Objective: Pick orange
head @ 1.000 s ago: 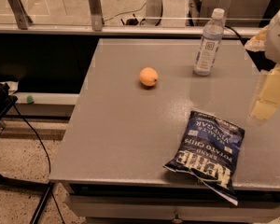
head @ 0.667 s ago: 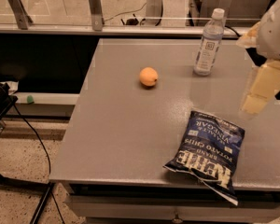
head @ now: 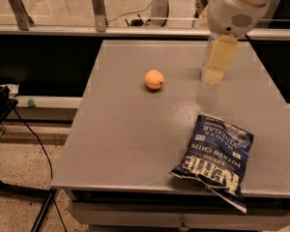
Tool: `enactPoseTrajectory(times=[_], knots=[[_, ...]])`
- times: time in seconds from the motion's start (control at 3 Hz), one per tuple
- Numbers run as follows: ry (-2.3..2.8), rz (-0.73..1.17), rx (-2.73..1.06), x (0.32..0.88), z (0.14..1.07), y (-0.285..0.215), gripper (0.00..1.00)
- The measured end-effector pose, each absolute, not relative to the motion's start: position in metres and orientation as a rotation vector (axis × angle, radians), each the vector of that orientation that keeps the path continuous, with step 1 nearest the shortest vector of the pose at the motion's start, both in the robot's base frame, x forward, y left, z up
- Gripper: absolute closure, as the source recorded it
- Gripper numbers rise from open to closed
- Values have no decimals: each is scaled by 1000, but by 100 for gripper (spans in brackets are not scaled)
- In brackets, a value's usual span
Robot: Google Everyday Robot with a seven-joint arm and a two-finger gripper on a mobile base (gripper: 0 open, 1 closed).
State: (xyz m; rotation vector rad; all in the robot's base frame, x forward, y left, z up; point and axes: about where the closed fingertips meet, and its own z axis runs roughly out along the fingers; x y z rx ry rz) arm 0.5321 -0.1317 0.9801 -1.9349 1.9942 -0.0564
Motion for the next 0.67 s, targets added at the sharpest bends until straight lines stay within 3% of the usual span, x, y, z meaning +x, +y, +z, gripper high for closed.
enactPoseTrajectory(times=[0.67], knots=[[1949, -62, -1954, 544, 986, -115, 0]])
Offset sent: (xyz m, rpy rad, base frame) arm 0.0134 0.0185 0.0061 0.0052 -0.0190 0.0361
